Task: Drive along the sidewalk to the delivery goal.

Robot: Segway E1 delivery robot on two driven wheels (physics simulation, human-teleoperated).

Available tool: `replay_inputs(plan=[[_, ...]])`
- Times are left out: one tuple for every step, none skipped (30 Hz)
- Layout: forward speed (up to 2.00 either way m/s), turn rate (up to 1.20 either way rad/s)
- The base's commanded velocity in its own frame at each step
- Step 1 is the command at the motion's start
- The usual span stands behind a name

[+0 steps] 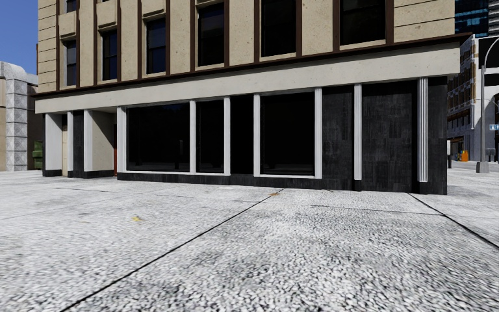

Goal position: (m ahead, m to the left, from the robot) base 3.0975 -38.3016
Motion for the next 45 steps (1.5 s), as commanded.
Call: replay_inputs(plan=[[0.00, 0.00], [0.00, 0.00], [0.00, 0.00], [0.00, 0.00], [0.00, 0.00], [0.00, 0.00], [0.00, 0.00], [0.00, 0.00], [0.00, 0.00], [0.00, 0.00], [0.00, 0.00], [0.00, 0.00], [0.00, 0.00], [0.00, 0.00], [0.00, 0.00], [0.00, 0.00], [0.00, 0.00], [0.00, 0.00], [0.00, 0.00], [0.00, 0.00], [0.00, 0.00], [0.00, 0.00], [0.00, 0.00], [0.00, 0.00], [0.00, 0.00], [0.00, 0.00], [0.00, 0.00], [0.00, 0.00], [0.00, 0.00], [0.00, 0.00], [0.00, -0.03], [0.00, -0.14], [0.00, -0.14], [0.00, -0.28], [0.00, -0.44], [0.00, -0.52], [0.00, -0.52], [0.00, -0.58], [0.00, -0.59], [0.00, -0.59], [0.00, -0.59], [0.00, -0.59], [0.00, -0.59], [0.00, -0.59], [0.00, -0.60]])
